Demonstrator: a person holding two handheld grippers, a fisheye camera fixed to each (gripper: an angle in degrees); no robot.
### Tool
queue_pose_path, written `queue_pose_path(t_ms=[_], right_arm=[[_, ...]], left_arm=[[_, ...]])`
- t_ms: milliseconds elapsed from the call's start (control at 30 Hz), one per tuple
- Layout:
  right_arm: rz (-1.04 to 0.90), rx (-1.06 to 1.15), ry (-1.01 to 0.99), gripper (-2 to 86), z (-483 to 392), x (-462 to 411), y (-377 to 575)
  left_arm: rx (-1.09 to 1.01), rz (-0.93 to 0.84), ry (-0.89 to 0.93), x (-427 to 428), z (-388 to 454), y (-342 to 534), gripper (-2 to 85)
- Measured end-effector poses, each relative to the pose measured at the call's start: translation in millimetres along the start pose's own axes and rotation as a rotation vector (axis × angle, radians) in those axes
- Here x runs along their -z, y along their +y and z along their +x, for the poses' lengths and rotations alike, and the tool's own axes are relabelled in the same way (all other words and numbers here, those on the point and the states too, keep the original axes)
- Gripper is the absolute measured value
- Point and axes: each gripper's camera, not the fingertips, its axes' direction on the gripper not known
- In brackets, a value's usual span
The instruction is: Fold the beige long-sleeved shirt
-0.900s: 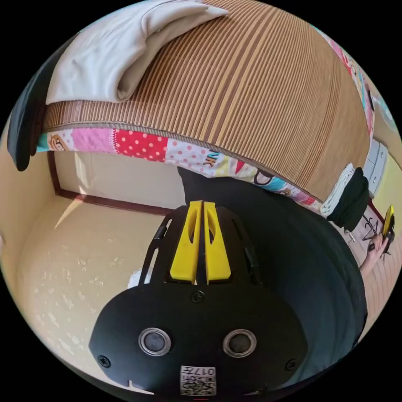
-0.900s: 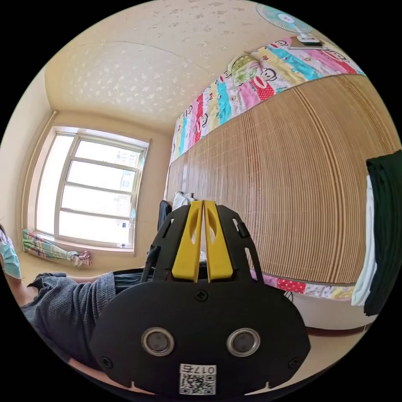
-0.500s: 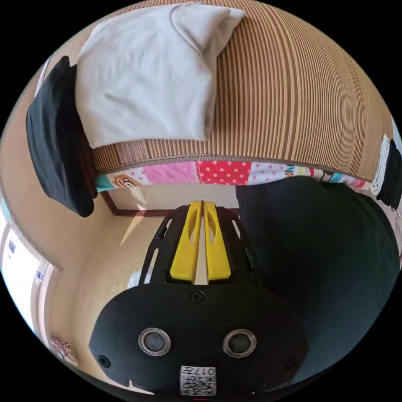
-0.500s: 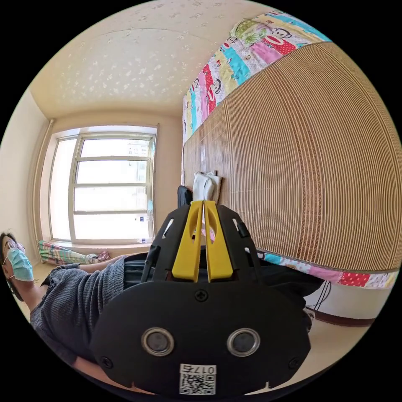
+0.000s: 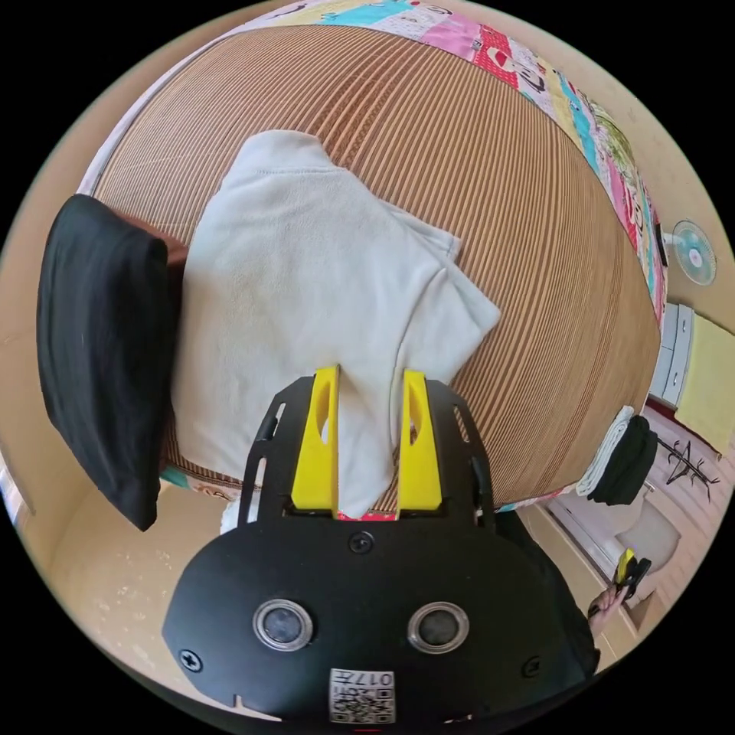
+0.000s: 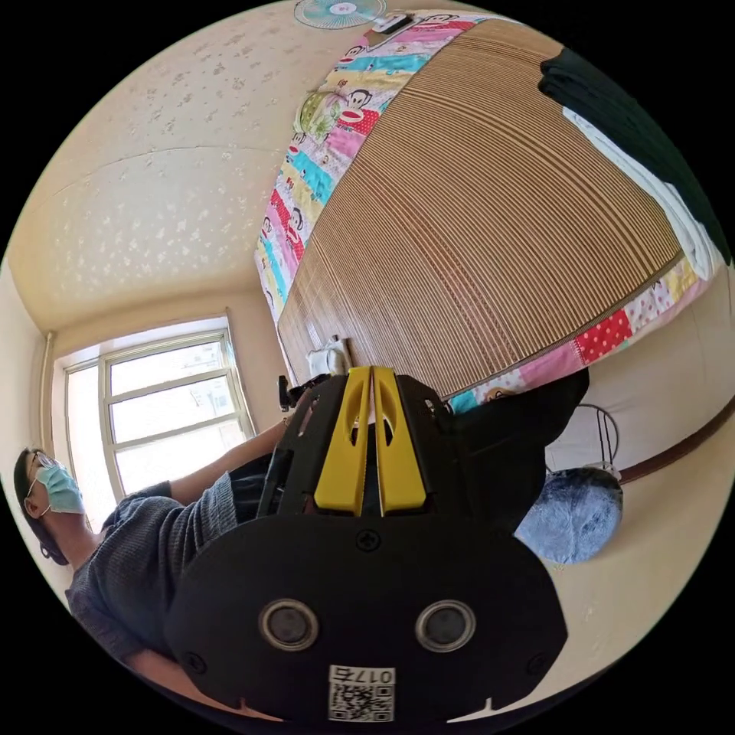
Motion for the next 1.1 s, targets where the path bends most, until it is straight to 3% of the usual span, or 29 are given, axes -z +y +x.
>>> queue_pose_path(t_ms=[167, 300, 433, 700, 800, 933, 1000, 1100], right_arm=[[-0.074, 0.048, 0.008, 0.4, 5.5, -47.1, -21.7], [-0.104, 0.175, -0.07, 0.5, -4.5, -82.1, -47.7], [-0.125, 0.39, -0.167, 0.8, -22.4, -105.3, -52.6], [-0.231, 0.939, -0.383, 5.9, -83.4, -140.5, -28.3], [-0.256, 1.133, -0.385, 9.6, -111.5, -143.6, -2.3], [-0.179, 1.308, -0.326, 12.4, -129.9, -143.6, 38.3], [-0.131, 1.406, -0.252, 13.5, -132.2, -148.3, 64.0], [-0.055, 1.463, -0.173, 15.6, -121.8, -158.0, 87.0]], left_arm=[[0.028, 0.087, 0.086, 3.6, -23.5, 30.3, 9.5], [0.058, 0.119, 0.611, 26.0, -93.7, 59.7, 2.2], [-0.35, 0.337, 1.02, 111.9, -136.9, 117.7, 0.7], [-1.366, 0.596, 1.306, 288.9, -84.4, 240.9, 0.4], [-1.69, 0.736, 1.543, 325.4, -50.5, 275.5, 0.6], [-1.907, 0.614, 2.028, 337.3, 19.4, 285.2, 0.7], [-1.958, 0.572, 2.108, 333.3, 54.0, 299.6, 0.7], [-2.032, 0.299, 2.276, 315.6, 124.9, 324.9, 0.7]])
